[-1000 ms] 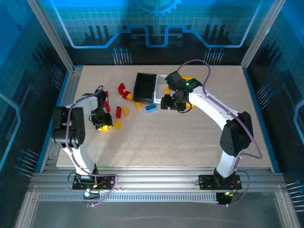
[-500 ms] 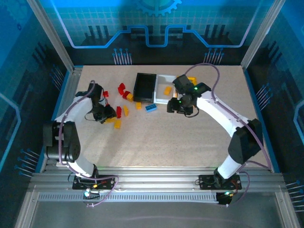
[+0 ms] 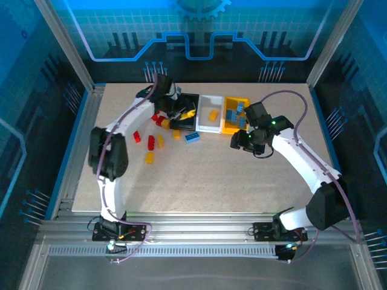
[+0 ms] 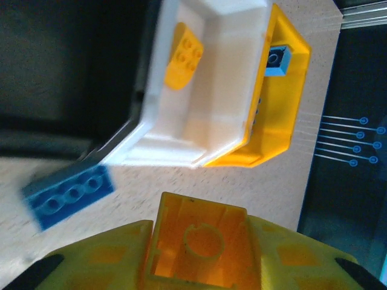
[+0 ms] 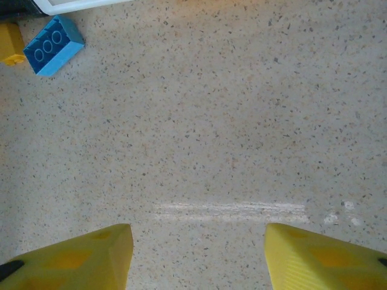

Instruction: Sort the legos into containers by color

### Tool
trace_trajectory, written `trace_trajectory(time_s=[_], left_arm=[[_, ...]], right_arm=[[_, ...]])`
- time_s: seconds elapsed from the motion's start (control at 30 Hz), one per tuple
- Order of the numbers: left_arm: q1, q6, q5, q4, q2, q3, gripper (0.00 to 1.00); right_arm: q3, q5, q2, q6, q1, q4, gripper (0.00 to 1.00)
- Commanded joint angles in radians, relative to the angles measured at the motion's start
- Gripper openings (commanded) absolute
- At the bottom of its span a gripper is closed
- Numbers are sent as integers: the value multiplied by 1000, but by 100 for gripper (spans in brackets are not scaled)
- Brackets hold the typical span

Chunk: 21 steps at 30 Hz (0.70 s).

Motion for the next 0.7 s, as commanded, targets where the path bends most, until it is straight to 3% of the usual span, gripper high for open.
trace_trajectory(time_s=[0.0,0.1,0.27,0.5,0.67], left_arm=[[-28,-76,40,18,111,156,35],[-53,-89,40,-7,226,307,36],[-77,-109,44,-72,380,529,46],[-76,-150,50,-43,402,575,60],[-76,-97,47,-80,331,539,65]], right_arm=[[-32,-13,-36,-4,-20,-23,61],[-52,-14,-56,-6,-31,-24,61],[-62,-20,-75,-19,-57,-32,61],[-53,-18,-75,-43,-65,-37,61],[-37,-35,-56,-41,-55,-22,61]])
